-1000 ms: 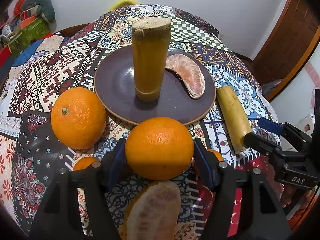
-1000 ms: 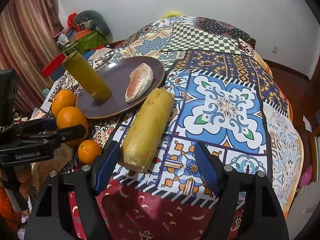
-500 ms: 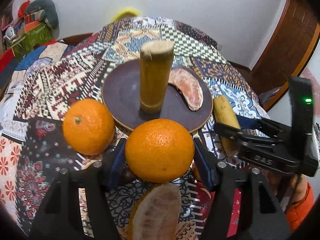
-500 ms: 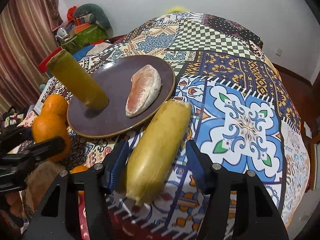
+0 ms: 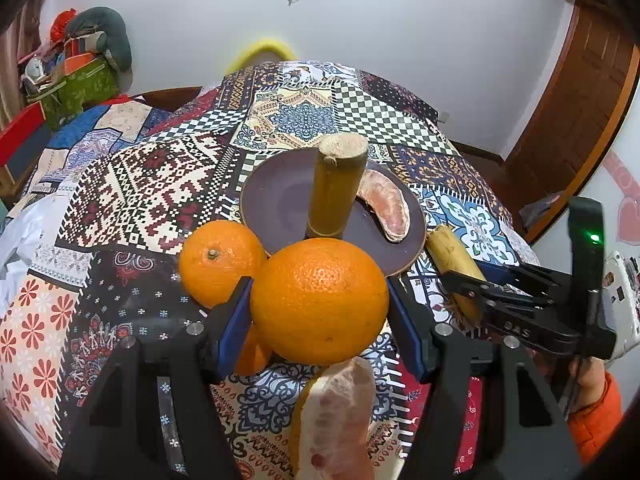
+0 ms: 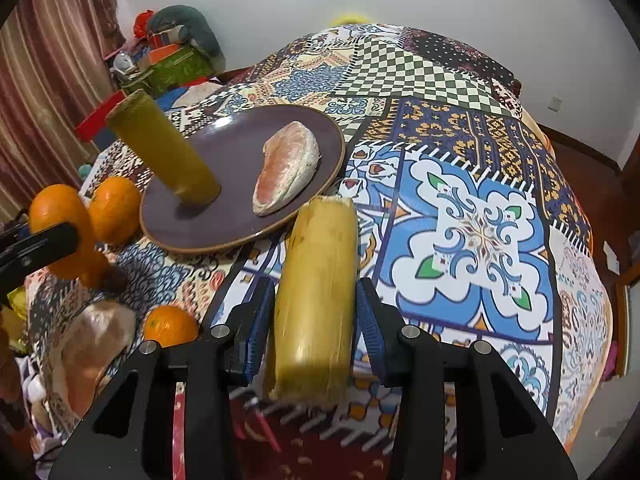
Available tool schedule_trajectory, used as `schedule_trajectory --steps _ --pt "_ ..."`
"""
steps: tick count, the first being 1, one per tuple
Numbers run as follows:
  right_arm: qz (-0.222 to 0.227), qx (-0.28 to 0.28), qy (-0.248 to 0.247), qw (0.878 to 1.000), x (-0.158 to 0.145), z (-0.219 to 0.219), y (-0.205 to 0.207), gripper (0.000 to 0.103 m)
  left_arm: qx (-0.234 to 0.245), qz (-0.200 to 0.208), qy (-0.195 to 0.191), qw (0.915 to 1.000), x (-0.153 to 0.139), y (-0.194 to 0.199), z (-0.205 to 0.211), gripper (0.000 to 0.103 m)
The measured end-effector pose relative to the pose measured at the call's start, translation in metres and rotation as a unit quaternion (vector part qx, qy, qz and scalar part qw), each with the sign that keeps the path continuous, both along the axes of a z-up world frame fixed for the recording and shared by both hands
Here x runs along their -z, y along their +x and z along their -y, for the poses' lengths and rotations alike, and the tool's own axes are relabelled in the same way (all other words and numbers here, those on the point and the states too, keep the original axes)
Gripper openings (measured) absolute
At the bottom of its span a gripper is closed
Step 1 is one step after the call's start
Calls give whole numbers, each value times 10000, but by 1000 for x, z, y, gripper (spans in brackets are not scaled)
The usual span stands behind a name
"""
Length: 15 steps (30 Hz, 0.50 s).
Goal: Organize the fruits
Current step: 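Place the corn cob on the plate with the right tool while the left tool lifts the orange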
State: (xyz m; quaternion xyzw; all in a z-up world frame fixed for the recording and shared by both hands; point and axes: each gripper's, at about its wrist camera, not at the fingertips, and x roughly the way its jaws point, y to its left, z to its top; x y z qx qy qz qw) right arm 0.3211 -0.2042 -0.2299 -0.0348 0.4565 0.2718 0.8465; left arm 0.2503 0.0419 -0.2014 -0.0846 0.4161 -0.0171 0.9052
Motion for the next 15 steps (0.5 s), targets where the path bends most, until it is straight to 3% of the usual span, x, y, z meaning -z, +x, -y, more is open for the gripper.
schedule_trajectory --steps 7,15 --pt "39 10 -58 10000 -1 -3 1 37 -75 61 6 10000 -6 -2 -6 64" --pt "376 50 -79 9993 -19 3 -14 36 -248 199 2 9995 -14 0 -19 64"
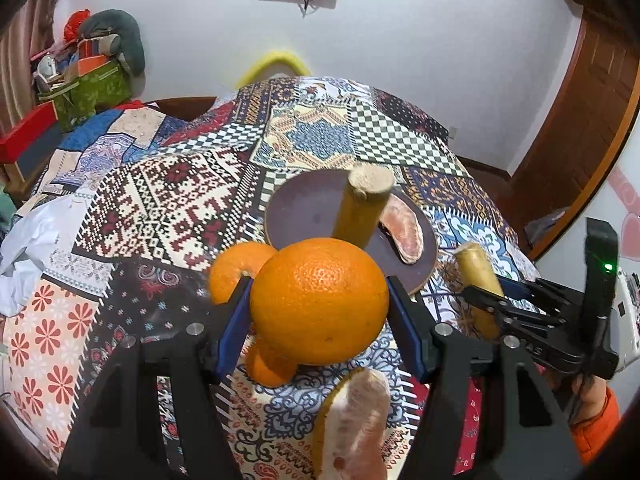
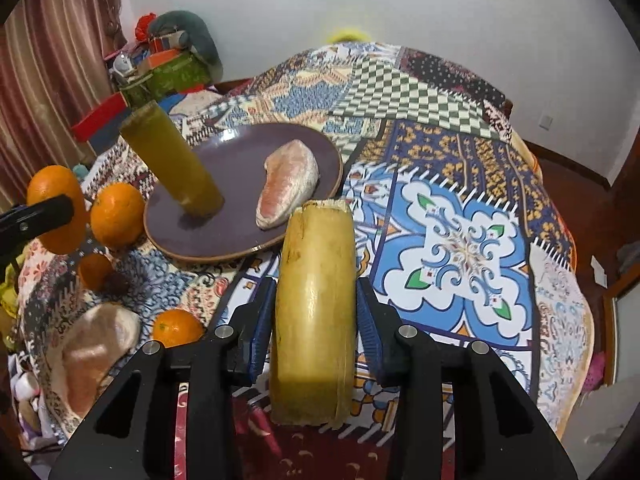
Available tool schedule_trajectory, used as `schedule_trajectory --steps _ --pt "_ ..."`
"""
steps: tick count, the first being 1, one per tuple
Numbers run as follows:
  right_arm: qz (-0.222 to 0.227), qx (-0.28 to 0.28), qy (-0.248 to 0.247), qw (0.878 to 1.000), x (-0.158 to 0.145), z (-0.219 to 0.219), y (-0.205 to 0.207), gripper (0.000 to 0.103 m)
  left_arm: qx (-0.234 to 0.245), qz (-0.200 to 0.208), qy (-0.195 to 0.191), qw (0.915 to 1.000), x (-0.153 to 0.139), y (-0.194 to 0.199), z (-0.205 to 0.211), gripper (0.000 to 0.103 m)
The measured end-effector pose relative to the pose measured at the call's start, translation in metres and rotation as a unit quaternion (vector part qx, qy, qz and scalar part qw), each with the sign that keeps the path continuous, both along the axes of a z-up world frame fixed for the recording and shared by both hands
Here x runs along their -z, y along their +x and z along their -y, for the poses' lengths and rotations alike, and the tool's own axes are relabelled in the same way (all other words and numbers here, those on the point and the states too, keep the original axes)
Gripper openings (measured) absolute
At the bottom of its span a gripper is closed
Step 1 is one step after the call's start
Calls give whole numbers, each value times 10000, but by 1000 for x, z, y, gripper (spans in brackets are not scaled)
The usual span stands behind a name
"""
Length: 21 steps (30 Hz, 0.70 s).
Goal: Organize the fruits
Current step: 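Place the corn cob on the plate with the right tool while the left tool lifts the orange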
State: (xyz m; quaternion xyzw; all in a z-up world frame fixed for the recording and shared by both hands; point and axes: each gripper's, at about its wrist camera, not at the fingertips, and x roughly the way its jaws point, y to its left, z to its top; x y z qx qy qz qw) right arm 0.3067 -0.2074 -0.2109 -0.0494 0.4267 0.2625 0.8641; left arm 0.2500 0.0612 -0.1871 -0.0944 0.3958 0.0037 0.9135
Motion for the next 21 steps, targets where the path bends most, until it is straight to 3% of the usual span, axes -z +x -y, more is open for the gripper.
schedule_trajectory --steps 12,21 --pt "574 -150 174 9981 -39 -16 2 36 -234 240 17 9994 -15 12 -24 64" --pt "587 -334 313 9972 -39 -37 16 36 -250 178 -38 9995 -7 42 -36 64"
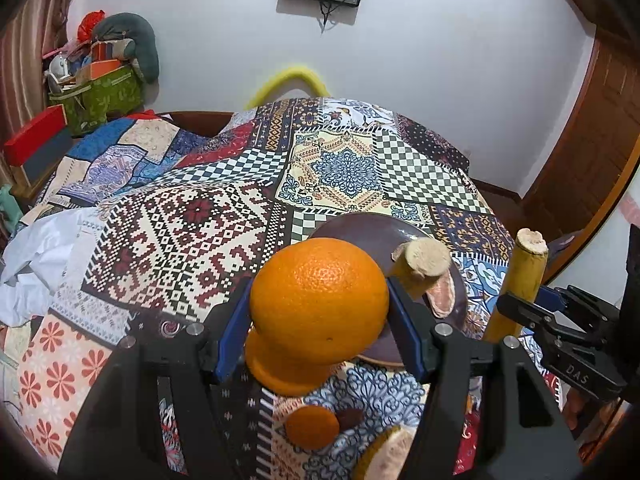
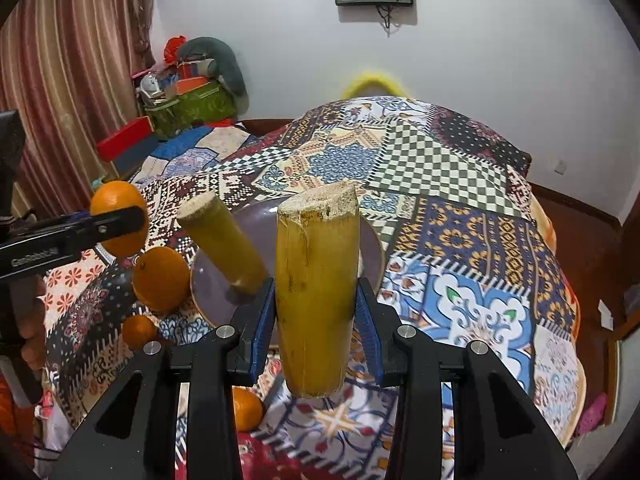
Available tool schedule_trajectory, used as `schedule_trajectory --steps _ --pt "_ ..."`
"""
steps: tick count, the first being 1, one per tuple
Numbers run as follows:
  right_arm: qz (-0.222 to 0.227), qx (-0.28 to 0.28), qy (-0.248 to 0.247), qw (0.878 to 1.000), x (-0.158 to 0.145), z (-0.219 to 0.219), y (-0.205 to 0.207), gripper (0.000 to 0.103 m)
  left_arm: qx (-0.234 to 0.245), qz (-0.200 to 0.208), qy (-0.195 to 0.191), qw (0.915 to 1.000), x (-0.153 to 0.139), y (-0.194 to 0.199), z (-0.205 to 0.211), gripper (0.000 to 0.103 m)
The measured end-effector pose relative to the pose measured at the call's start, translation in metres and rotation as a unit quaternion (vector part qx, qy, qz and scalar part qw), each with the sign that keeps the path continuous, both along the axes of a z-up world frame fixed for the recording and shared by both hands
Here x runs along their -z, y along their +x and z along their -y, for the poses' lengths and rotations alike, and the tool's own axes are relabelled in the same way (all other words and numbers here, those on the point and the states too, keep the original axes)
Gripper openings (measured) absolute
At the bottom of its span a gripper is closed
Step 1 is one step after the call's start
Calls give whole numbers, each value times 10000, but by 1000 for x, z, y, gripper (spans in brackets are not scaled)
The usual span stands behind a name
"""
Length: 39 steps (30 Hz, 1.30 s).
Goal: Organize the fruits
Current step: 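Place the corn cob on the plate with the right tool while the left tool lifts the orange, then lower the orange onto the plate with the left tool and release it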
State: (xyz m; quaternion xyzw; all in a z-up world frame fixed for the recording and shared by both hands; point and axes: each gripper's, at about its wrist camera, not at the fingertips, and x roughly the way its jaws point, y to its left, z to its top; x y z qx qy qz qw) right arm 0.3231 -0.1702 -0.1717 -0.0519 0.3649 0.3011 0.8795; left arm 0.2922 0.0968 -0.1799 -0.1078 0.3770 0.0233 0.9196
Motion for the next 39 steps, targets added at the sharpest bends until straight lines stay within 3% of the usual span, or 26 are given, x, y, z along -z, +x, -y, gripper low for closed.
schedule_trajectory --steps 20,26,39 --pt "-294 -235 23 9993 21 -32 36 36 225 -451 -21 9987 30 58 1 64" --pt "-318 -305 -58 9990 25 -40 39 36 233 -673 -250 9971 41 67 -3 64" --pt "-353 -240 86 9991 19 -30 37 36 334 -984 -221 9943 54 76 6 64"
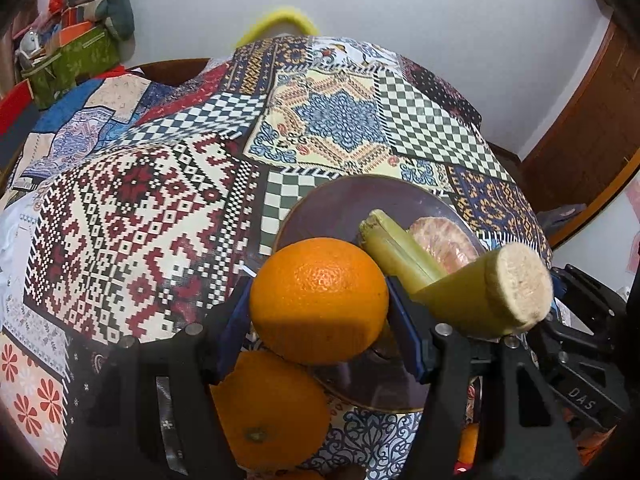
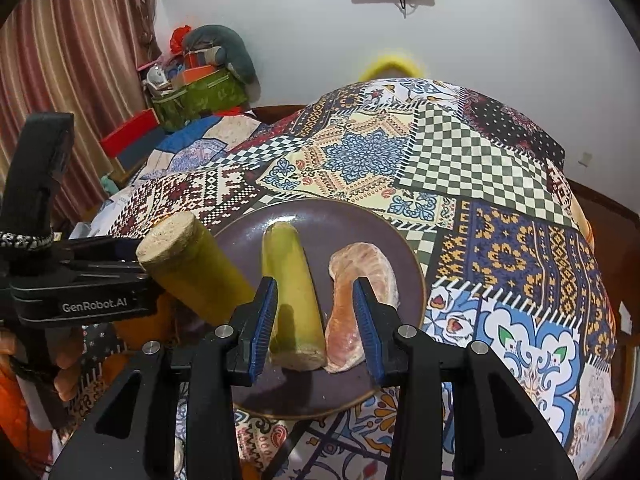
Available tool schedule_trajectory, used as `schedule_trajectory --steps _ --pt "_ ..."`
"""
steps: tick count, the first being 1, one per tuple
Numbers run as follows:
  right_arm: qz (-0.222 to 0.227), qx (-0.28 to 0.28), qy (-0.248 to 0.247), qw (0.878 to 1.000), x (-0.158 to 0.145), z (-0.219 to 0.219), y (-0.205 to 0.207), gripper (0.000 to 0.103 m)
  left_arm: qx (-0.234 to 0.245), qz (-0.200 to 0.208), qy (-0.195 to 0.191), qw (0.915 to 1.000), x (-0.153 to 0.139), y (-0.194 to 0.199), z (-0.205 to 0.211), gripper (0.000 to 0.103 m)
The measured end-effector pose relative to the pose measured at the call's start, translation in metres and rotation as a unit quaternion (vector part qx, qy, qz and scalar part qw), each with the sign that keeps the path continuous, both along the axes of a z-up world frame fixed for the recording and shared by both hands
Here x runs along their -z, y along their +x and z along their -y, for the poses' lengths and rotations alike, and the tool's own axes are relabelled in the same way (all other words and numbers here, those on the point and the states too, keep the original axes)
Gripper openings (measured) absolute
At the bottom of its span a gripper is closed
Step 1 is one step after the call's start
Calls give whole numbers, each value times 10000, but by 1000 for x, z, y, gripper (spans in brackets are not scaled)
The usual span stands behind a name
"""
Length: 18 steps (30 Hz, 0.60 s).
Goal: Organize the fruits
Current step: 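Lower the orange onto the plate with the left tool and release it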
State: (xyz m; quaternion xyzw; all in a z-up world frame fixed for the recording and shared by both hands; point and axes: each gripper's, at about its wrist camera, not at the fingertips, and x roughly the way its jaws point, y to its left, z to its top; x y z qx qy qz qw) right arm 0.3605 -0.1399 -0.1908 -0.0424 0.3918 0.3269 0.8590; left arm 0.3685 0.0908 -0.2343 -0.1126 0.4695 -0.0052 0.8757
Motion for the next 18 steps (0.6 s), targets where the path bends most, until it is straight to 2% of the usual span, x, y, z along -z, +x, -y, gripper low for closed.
schedule_trajectory --steps 9,13,18 --pt "-106 64 -19 9999 5 10 -1 36 194 -106 125 9997 6 4 14 64" --pt "-168 132 17 9998 7 16 -2 41 189 -130 150 9996 6 6 17 64" --pt "-219 158 -13 9996 9 21 -5 41 176 -142 143 9996 3 2 16 64"
